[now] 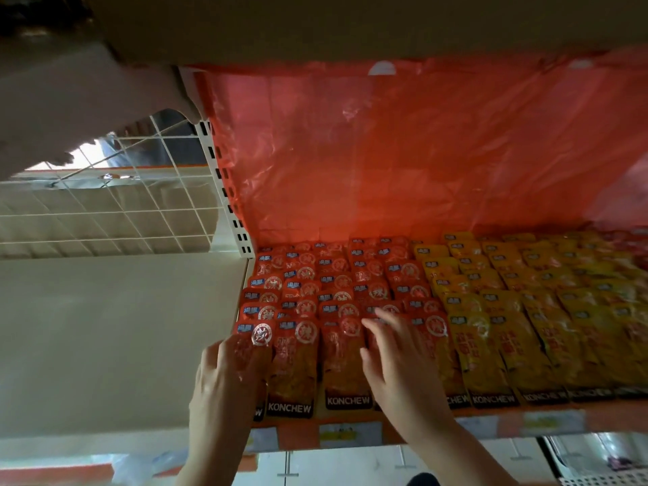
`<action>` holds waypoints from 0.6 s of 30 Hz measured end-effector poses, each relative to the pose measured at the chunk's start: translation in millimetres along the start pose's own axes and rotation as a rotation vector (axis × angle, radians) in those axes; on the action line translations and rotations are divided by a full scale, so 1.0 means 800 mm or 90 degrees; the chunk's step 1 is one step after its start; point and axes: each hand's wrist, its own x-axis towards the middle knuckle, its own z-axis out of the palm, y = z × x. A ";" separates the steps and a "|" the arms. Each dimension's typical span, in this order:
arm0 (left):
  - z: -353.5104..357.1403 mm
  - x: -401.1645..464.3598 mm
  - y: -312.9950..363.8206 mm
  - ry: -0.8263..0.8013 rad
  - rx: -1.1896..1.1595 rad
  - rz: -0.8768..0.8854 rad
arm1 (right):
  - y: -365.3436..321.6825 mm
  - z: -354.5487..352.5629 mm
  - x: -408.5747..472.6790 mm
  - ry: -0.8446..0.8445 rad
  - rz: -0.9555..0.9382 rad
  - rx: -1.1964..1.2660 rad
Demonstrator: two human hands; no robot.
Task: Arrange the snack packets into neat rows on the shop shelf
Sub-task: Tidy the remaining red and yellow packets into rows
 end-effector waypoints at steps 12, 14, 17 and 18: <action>0.001 0.002 -0.005 -0.056 0.092 0.061 | 0.005 0.018 -0.014 -0.081 -0.068 -0.113; 0.003 0.001 -0.005 -0.052 0.109 0.072 | 0.004 0.016 -0.016 -0.073 -0.073 -0.114; 0.006 0.000 -0.006 -0.045 0.111 0.075 | -0.004 0.014 -0.016 -0.053 -0.081 -0.105; 0.007 0.000 -0.007 -0.039 0.108 0.073 | -0.009 0.013 -0.015 -0.046 -0.082 -0.094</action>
